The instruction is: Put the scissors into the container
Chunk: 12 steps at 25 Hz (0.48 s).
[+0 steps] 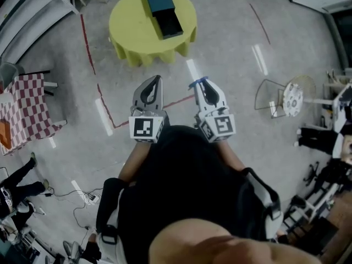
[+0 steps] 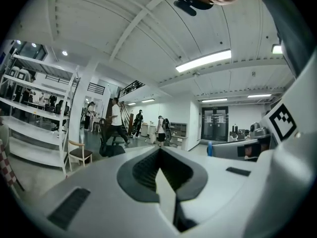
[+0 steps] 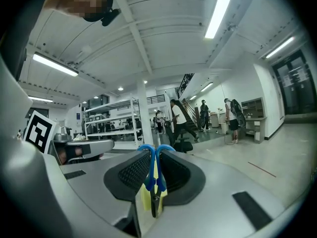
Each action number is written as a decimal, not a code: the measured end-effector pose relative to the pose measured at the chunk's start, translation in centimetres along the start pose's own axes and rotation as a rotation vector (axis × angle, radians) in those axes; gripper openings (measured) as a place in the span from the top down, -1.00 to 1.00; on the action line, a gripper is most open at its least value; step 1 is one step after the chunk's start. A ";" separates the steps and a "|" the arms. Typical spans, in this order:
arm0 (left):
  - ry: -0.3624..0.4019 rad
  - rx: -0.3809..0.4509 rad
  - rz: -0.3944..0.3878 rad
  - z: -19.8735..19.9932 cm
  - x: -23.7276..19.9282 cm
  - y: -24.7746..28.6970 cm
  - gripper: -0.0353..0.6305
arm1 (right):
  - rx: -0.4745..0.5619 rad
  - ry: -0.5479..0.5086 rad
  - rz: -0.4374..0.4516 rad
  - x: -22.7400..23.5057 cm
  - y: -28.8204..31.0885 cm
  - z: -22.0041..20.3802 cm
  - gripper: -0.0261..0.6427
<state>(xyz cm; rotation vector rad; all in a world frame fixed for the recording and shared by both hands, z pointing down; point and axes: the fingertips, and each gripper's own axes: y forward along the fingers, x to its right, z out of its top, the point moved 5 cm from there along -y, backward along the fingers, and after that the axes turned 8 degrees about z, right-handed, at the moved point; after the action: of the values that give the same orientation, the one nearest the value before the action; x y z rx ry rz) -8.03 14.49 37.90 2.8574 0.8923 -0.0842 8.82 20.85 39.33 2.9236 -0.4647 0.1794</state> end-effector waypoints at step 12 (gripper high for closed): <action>-0.015 -0.014 -0.036 0.6 -8.2 7.8 0.92 | -0.011 0.005 -0.041 1.6 11.5 1.5 0.72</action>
<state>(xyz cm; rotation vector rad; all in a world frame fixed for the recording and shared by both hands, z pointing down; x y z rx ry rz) -10.34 3.40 39.08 2.8243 0.9373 -0.1030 6.81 9.34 39.81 2.9186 -0.4033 0.1783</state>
